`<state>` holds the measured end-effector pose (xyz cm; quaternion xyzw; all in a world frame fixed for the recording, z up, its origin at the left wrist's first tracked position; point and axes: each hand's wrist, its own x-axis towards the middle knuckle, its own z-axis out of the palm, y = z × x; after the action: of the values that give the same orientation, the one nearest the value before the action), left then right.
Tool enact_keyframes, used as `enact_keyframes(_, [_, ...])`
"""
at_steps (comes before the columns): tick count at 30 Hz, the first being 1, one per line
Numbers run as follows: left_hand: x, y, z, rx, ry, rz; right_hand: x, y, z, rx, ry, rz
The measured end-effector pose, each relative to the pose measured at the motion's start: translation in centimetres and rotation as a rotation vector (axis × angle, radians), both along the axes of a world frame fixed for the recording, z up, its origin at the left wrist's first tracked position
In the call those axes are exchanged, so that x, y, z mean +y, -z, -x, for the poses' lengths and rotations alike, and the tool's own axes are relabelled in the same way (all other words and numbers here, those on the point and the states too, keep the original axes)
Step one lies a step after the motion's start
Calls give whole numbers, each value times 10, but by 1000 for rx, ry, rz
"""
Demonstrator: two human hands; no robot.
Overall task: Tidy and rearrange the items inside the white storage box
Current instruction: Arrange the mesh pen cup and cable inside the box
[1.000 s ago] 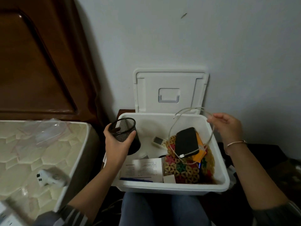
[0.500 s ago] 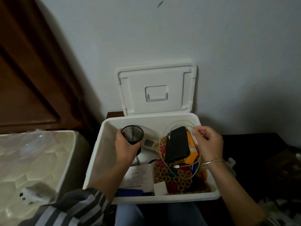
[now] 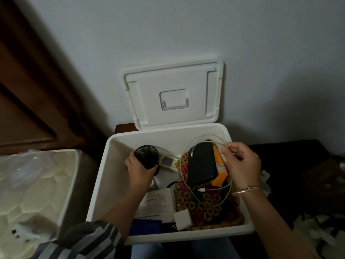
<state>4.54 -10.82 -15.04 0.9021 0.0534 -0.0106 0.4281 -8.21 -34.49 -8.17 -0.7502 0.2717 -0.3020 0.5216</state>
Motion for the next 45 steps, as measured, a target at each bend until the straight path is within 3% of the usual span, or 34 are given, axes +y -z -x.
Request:
enact_keyframes(10, [8,0,3,45,48,-118,6,-3,2,11,-19,80])
enact_keyframes(14, [5,-22,12,-81,72,-257,12,-8,3,-18,-49,102])
enact_keyframes(19, [-3,-73,38,-220,278,34,21,-23,13,-69,-197,59])
enact_keyframes(22, [-5,-101,58,-136,512,211,27,-40,17,-111,-280,-1])
enact_keyframes(25, [-9,-118,71,-63,669,200,36,-64,21,-183,-332,-83])
enact_keyframes(28, [-7,-131,77,-129,671,174,43,-87,24,-275,-293,-144])
enact_keyframes(34, [28,-168,67,-125,560,391,32,-110,30,-269,-171,-174])
enact_keyframes(38, [56,-209,59,13,477,709,25,-107,34,-224,-123,-319])
enact_keyframes(40, [70,-233,59,55,515,861,22,-101,39,-106,-89,-255])
enact_keyframes(42, [82,-254,62,38,589,827,22,-99,42,8,-99,-158])
enact_keyframes(45, [85,-278,71,-28,747,540,39,-114,44,25,-237,-45])
